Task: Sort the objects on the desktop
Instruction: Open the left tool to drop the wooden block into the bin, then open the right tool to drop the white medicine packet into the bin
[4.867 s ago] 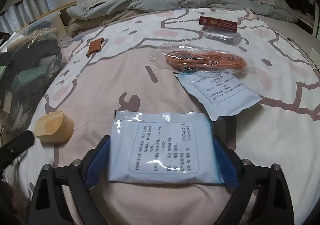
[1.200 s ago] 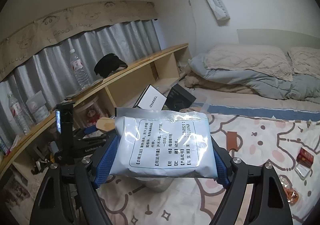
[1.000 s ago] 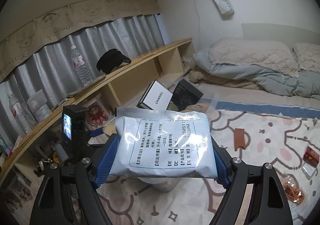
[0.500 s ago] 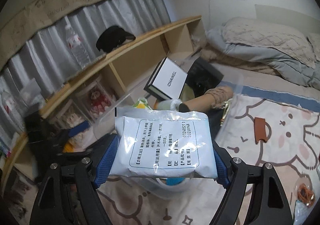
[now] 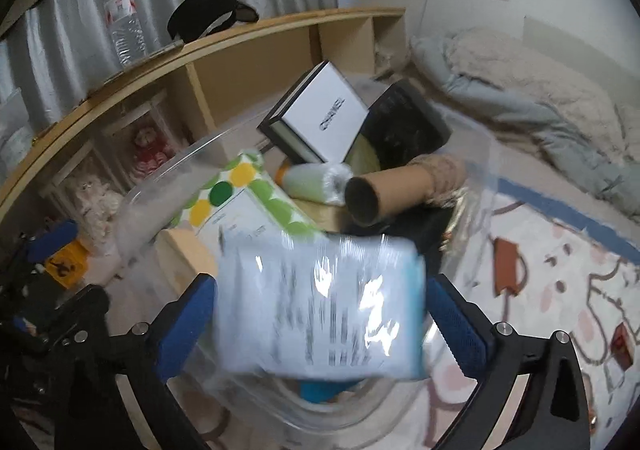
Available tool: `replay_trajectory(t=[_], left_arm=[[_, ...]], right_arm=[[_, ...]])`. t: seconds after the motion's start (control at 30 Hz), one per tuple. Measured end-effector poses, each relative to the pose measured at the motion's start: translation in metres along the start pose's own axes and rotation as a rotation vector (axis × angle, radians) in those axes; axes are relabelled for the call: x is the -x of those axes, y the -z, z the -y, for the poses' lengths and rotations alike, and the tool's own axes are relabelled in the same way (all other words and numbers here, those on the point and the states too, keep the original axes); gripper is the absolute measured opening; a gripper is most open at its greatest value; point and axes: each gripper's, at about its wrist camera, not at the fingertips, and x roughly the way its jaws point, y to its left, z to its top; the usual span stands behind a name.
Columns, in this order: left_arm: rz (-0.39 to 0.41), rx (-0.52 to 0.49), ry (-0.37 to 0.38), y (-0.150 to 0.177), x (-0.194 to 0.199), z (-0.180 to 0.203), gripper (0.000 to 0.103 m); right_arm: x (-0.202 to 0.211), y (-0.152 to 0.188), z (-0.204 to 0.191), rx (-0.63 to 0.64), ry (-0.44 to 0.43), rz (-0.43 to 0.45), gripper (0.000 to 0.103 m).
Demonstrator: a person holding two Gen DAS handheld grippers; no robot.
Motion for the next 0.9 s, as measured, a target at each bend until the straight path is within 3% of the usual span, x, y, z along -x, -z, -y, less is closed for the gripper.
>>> replay_trajectory(t=[0.3,0.67,0.9], left_arm=[[-0.006,0.019,0.029,0.002,0.007,0.005,0.102],[0.008,0.023,0.033,-0.001,0.022,0.020,0.102],[0.014,0.051,0.016,-0.002,0.031,0.028,0.103]], right_arm=[[0.021,-0.003,0.027,-0.107,-0.062,0.024,0.103],[0.053,0.006,0.032,-0.123,-0.168,0.071,0.103],[0.071,0.015,0.032,-0.100,-0.192,0.107,0.103]])
